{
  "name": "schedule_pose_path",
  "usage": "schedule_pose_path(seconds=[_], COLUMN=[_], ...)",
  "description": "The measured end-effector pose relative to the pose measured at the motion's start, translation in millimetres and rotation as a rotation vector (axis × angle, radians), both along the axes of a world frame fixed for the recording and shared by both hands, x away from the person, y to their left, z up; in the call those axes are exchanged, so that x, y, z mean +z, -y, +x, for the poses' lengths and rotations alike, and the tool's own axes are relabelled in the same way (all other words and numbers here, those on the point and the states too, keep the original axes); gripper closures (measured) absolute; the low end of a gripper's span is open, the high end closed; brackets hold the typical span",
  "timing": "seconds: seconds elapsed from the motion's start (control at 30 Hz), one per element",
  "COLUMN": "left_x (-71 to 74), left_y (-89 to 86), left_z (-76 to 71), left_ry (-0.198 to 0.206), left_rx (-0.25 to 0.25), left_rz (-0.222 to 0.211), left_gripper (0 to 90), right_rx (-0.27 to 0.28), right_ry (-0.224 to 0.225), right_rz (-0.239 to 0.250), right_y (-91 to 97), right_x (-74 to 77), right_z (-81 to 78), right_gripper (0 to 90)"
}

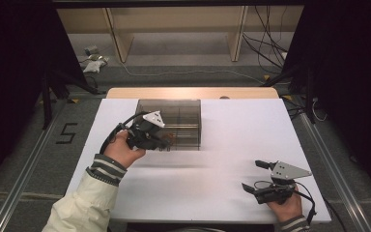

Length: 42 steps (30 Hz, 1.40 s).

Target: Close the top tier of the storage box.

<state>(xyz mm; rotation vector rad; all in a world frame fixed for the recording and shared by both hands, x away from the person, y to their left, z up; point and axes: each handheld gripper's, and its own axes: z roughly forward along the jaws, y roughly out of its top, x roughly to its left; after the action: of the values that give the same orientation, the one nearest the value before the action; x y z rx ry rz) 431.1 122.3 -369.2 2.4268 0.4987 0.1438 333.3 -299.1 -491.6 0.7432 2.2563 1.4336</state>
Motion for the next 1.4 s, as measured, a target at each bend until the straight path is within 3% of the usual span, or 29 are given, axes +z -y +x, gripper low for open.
schedule_pose_path(seconds=[0.7,1.4], left_x=[-8.5,-23.4], left_y=[-10.2,-10.5], left_z=[-11.9,-3.5], left_ry=[-0.008,-0.003], left_rx=[-0.045,-0.018], left_rz=[0.056,0.191], left_gripper=[89.4,89.1], right_rx=[-0.002,-0.002], right_ry=[-0.001,-0.006], right_rz=[0.0,-0.002], right_y=[-0.3,-0.2], right_x=[-0.3,-0.4], right_z=[0.1,0.8], right_gripper=[4.6,4.6])
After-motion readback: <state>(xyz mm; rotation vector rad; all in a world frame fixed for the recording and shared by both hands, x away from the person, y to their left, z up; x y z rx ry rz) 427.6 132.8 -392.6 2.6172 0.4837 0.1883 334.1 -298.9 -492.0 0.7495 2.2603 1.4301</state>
